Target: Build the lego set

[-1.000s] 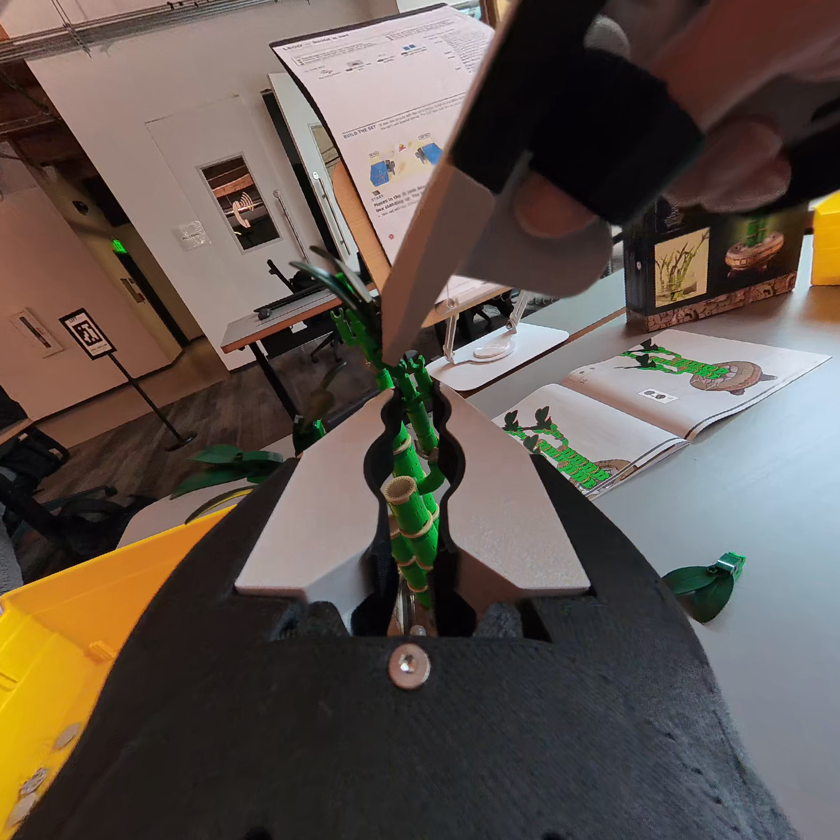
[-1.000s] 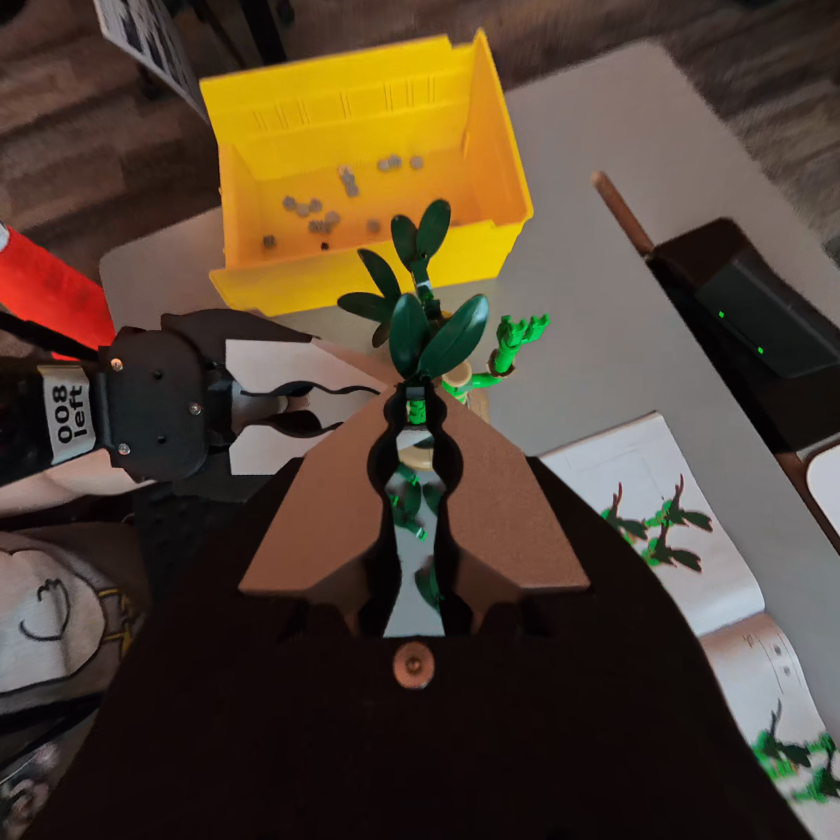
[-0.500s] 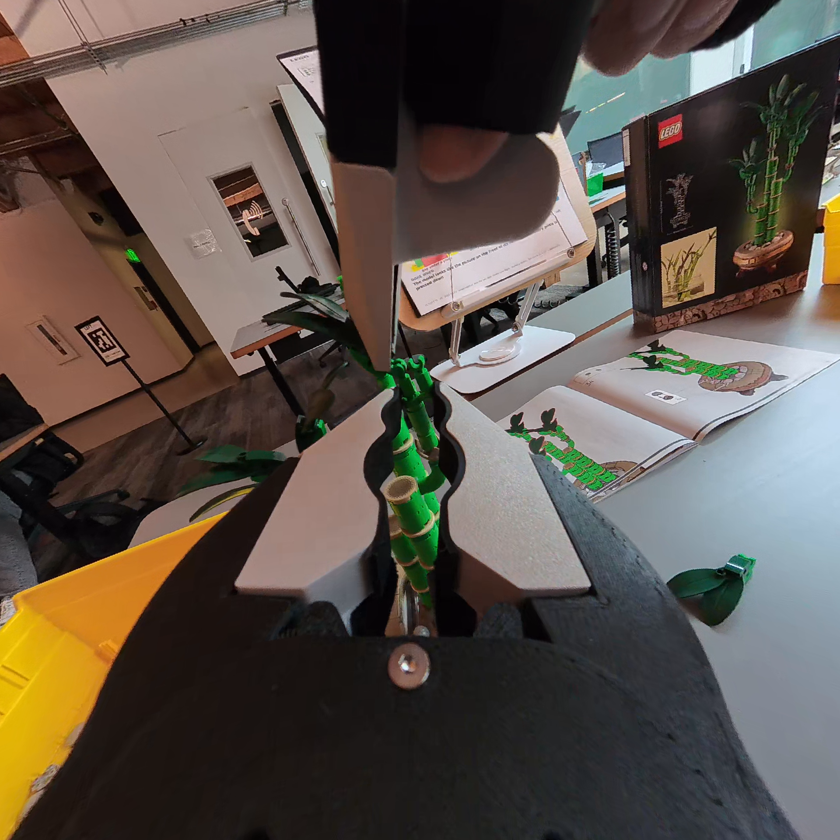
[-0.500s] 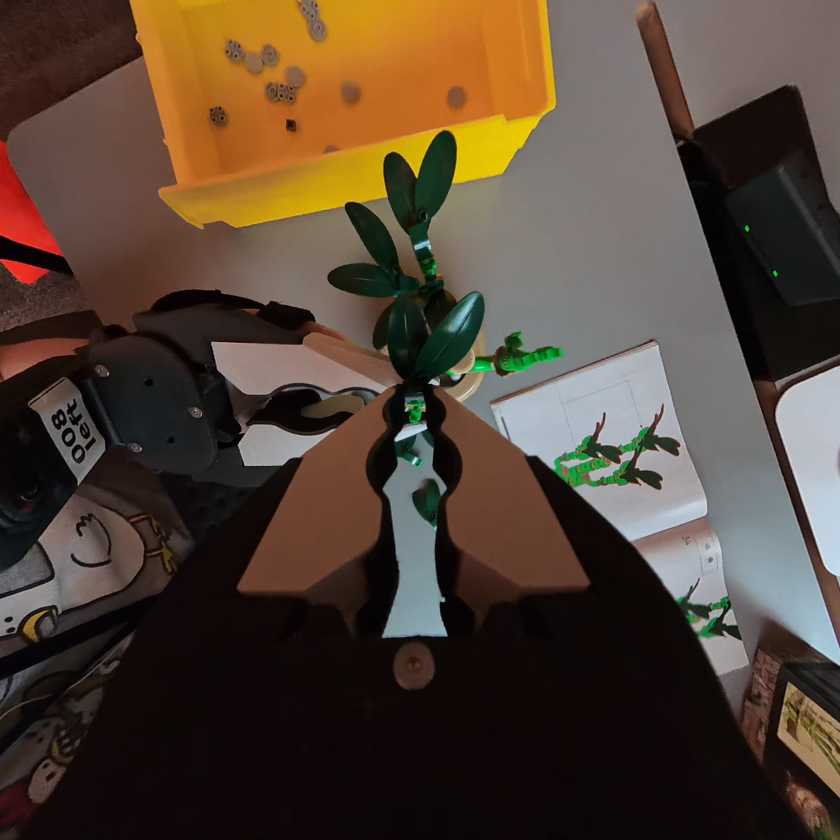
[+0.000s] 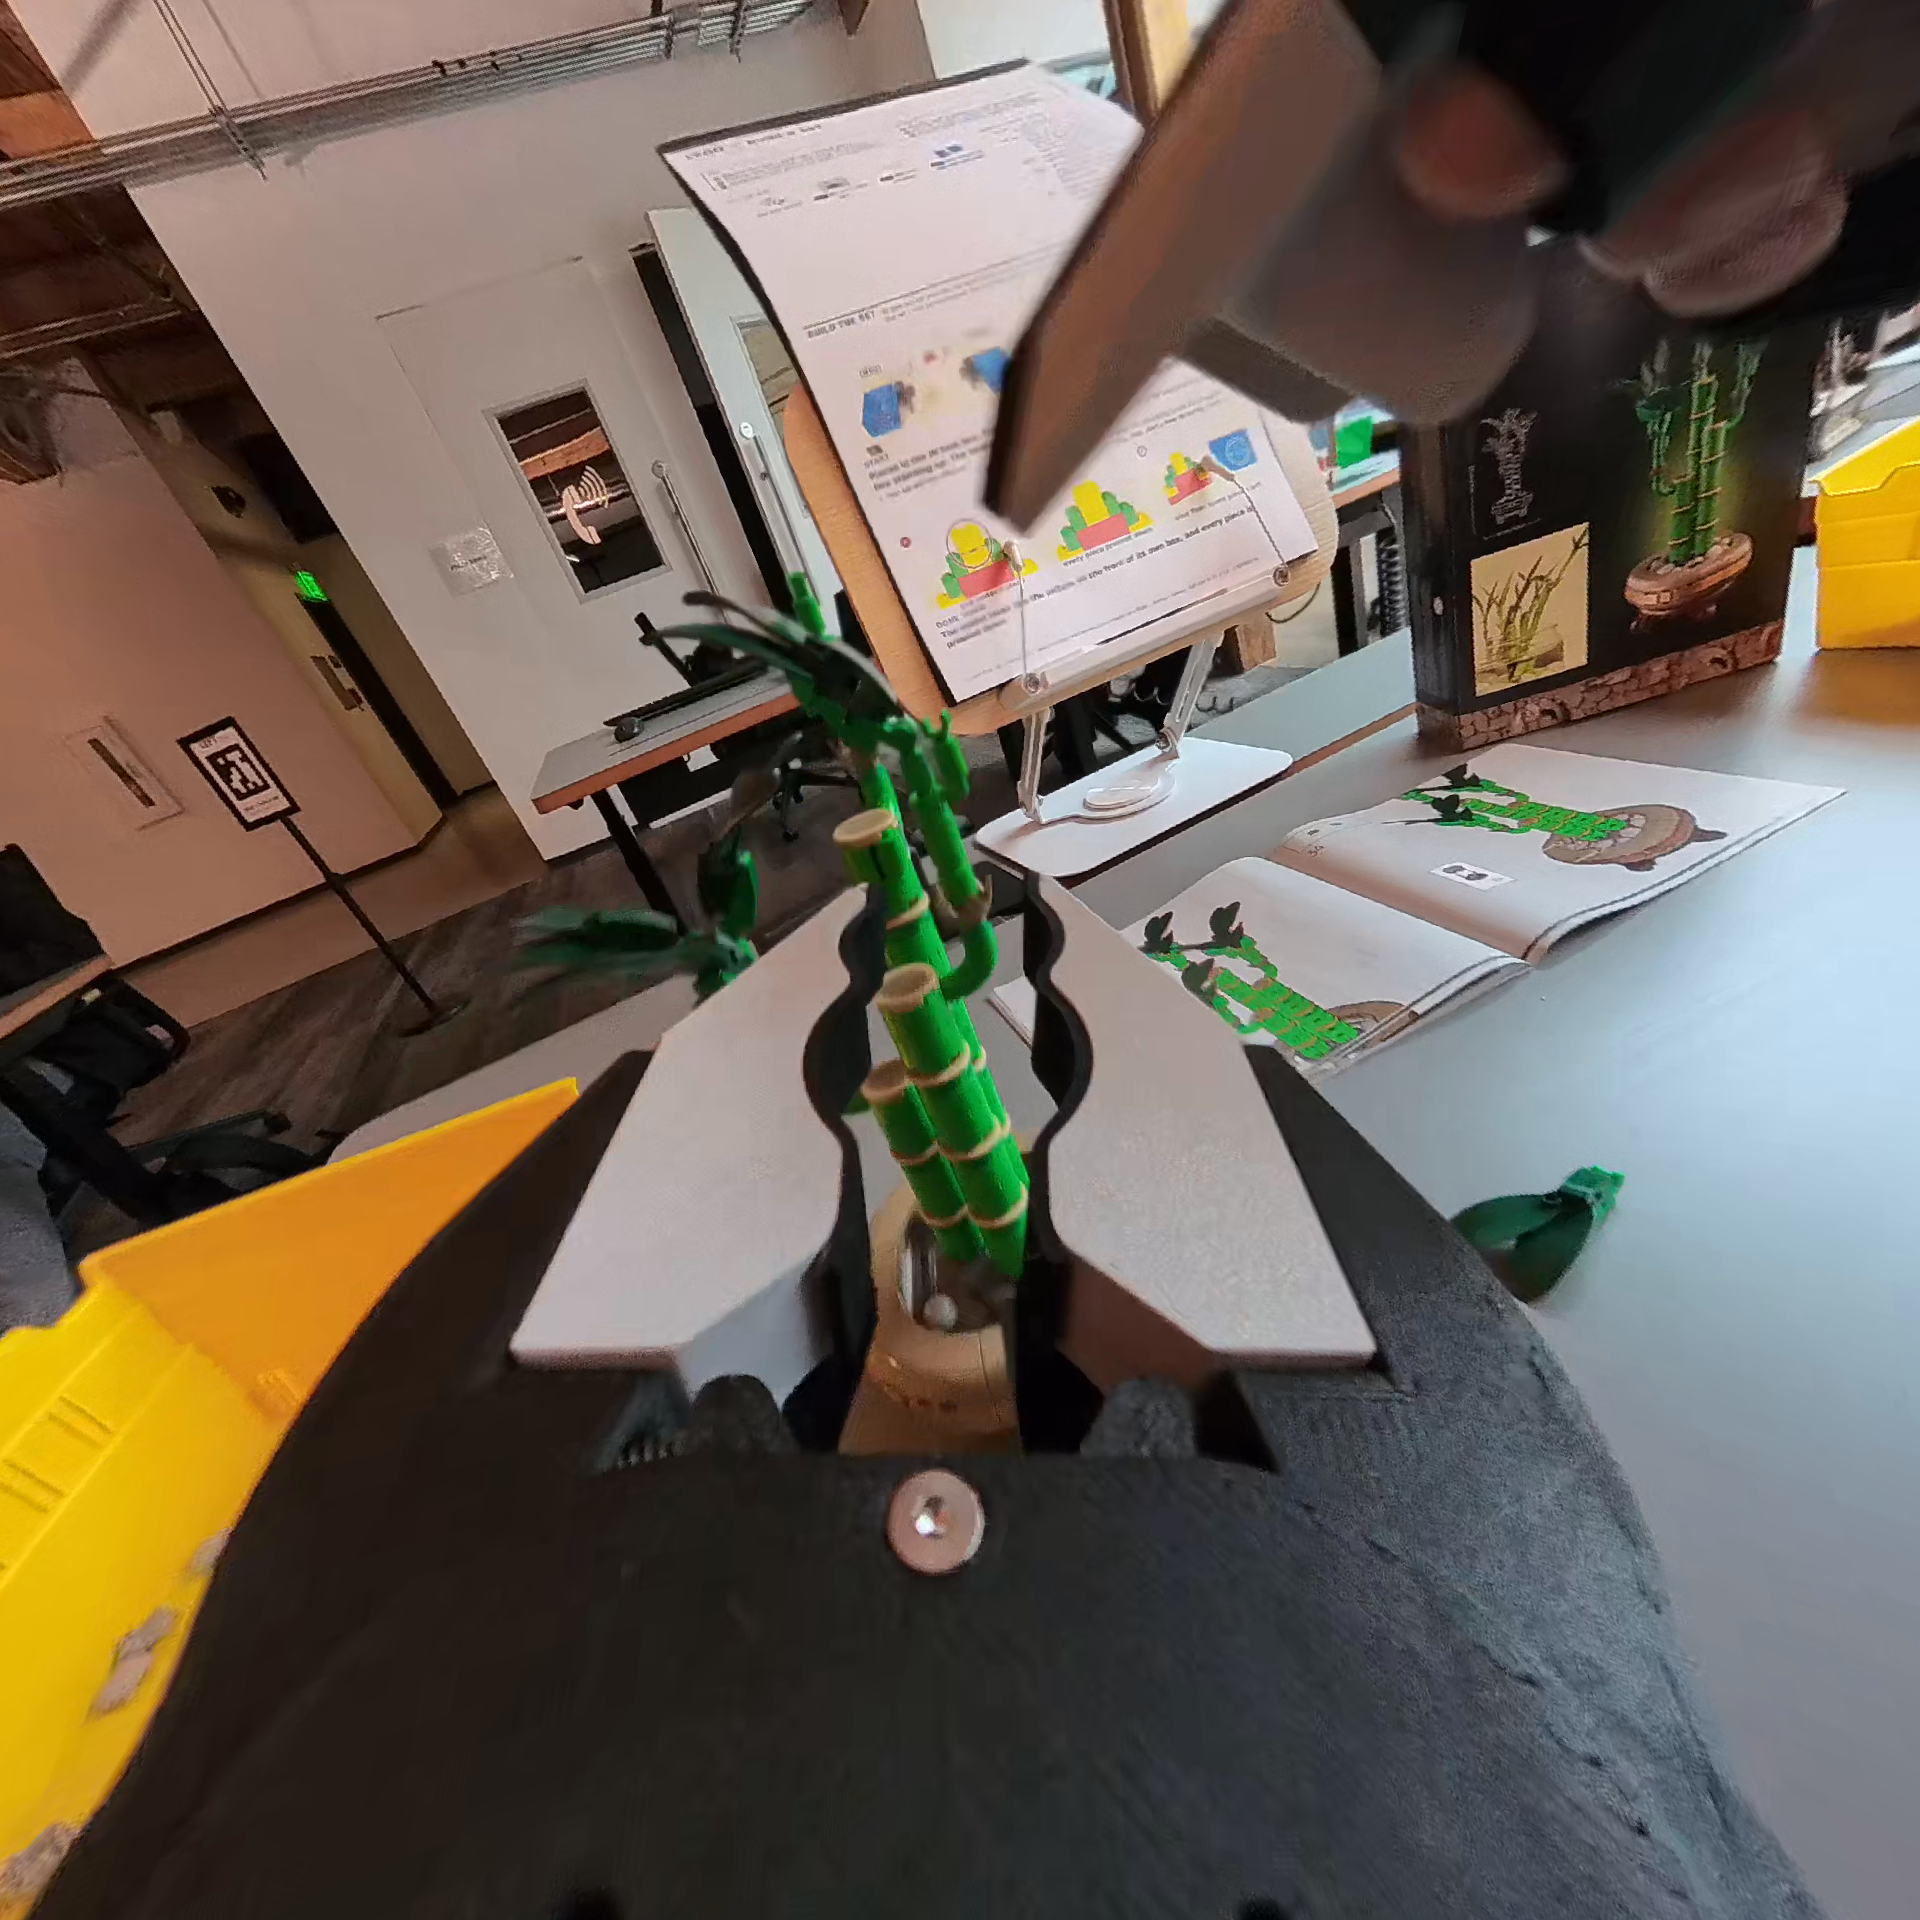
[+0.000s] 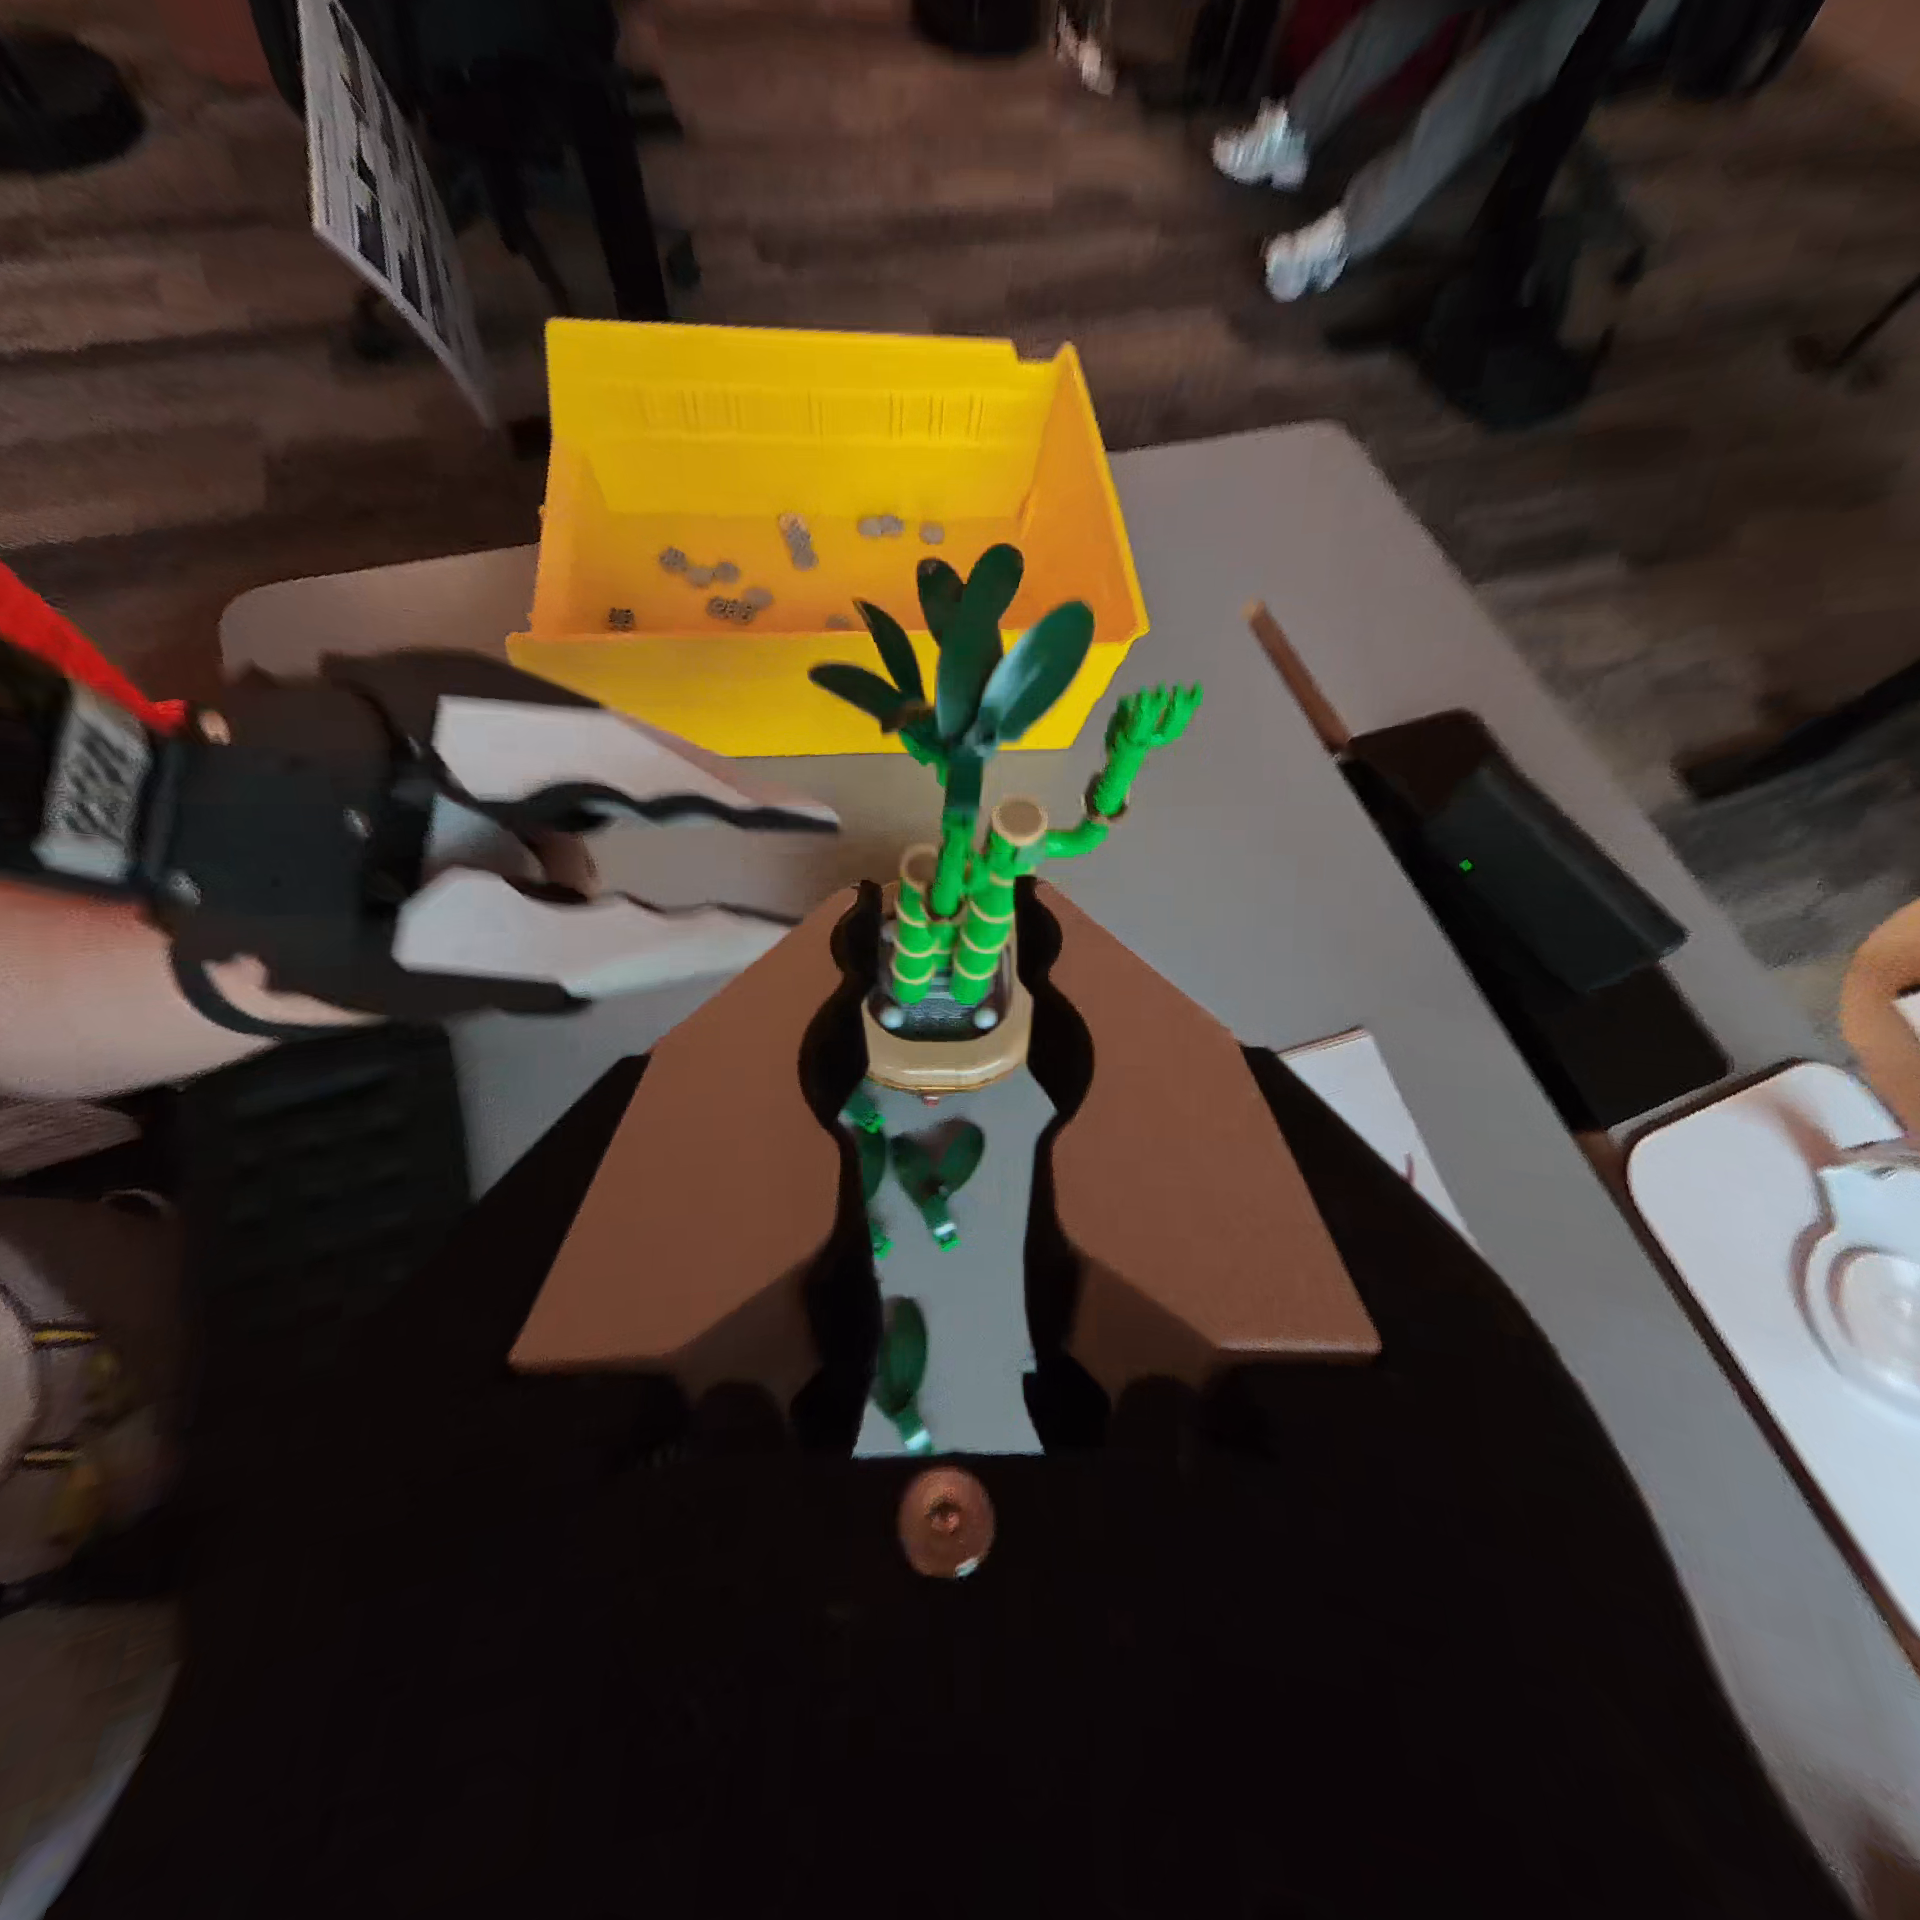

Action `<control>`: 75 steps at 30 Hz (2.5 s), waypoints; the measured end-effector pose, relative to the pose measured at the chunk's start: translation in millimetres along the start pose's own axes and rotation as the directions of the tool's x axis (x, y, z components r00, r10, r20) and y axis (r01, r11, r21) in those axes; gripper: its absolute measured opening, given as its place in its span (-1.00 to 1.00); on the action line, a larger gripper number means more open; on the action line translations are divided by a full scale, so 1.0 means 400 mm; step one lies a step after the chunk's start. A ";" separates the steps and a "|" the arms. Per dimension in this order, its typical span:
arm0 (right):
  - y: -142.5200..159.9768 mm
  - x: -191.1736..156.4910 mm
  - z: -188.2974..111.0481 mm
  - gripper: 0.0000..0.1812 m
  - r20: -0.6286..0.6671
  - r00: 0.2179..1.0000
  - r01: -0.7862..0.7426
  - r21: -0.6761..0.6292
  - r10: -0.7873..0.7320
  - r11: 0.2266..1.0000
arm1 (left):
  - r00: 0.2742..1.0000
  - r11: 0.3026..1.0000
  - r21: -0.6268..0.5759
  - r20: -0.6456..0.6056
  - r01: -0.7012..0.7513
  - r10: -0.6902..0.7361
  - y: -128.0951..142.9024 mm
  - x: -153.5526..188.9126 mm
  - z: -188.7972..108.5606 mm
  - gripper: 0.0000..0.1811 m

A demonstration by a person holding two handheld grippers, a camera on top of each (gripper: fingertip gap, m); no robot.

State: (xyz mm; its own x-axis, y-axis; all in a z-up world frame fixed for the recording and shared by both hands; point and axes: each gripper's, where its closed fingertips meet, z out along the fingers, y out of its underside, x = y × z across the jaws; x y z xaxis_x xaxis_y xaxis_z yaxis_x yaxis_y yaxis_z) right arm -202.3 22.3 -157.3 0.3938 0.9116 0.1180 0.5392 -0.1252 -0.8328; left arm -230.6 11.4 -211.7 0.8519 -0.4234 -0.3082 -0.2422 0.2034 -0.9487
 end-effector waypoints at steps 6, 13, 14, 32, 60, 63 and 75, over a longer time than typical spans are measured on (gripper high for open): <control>0.361 -0.048 0.040 -0.69 0.163 0.986 0.056 -0.097 -0.039 0.994 | 0.992 0.992 -0.096 -0.084 0.082 -0.090 0.071 0.022 -0.082 -0.71; 0.590 -0.063 0.064 -0.64 0.196 0.981 0.026 -0.198 0.014 0.980 | 0.972 0.974 -0.204 -0.191 0.098 -0.138 0.135 0.065 -0.104 -0.66; 0.599 -0.061 0.065 -0.63 0.193 0.981 0.009 -0.200 0.030 0.980 | 0.970 0.973 -0.212 -0.202 0.092 -0.136 0.139 0.072 -0.102 -0.65; 0.464 -0.027 0.011 -0.94 -0.131 0.990 -0.039 0.026 0.042 0.999 | 0.978 0.897 -0.401 -0.159 -0.188 0.134 0.182 0.100 -0.053 -0.61; 0.208 -0.110 -0.093 -0.93 -0.613 0.790 0.262 0.367 0.020 0.893 | 0.321 0.564 -0.370 -0.541 0.738 -0.777 -0.089 0.240 -0.027 -0.61; 0.207 -0.122 -0.084 -0.93 -0.613 0.790 0.282 0.355 -0.005 0.891 | 0.303 0.574 -0.386 -0.570 0.722 -0.764 -0.087 0.251 -0.031 -0.75; 0.222 -0.252 -0.089 -0.67 0.225 0.974 -0.134 0.433 0.037 0.891 | 0.292 0.749 -0.587 -0.692 0.307 -0.661 -0.048 0.253 -0.174 -0.89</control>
State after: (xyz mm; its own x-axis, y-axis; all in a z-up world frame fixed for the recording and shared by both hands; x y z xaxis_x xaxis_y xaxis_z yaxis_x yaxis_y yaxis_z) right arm -167.7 -94.7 -223.9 0.2356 0.9711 -0.0378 0.1053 -0.0642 -0.9924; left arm -172.0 -97.0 -229.7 0.0874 -0.8683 0.4882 -0.1922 -0.4956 -0.8470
